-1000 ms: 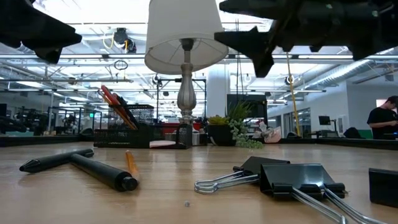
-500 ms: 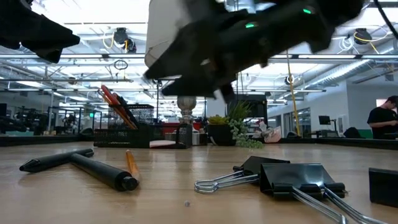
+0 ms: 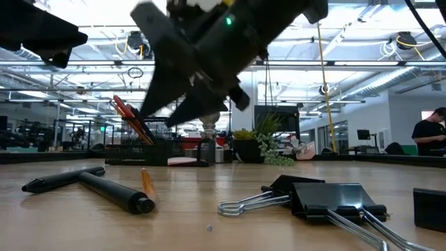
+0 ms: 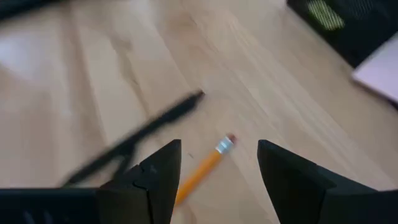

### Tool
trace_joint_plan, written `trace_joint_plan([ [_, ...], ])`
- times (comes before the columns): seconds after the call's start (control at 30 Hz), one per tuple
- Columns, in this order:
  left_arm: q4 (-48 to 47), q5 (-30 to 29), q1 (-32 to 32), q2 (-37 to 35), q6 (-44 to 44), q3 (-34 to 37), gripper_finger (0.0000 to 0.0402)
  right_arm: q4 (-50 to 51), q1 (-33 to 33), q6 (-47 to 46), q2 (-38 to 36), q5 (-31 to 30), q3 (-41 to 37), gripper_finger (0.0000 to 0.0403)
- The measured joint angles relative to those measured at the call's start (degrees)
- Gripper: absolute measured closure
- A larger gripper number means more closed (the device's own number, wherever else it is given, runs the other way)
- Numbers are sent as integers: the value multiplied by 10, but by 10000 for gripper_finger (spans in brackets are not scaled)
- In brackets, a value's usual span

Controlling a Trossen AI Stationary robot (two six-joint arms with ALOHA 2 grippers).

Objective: Pick and place office supplies into organizer
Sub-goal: Put the orange pencil into the black desk organizer

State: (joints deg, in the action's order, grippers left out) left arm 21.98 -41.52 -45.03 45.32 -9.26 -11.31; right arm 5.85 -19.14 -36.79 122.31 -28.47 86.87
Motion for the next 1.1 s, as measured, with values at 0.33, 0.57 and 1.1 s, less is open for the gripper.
trace_joint_plan([
  [0.33, 4, 5, -1, 0, -18, 0, 309, 50, -2, 5, 72, 17, 63, 199],
  [0.57, 2, 6, -1, 0, -18, 0, 309, 125, 2, 16, 107, 15, 127, 199],
  [1.1, -12, 30, -1, 0, -49, 0, 309, 136, 10, -4, 107, 32, 121, 200],
])
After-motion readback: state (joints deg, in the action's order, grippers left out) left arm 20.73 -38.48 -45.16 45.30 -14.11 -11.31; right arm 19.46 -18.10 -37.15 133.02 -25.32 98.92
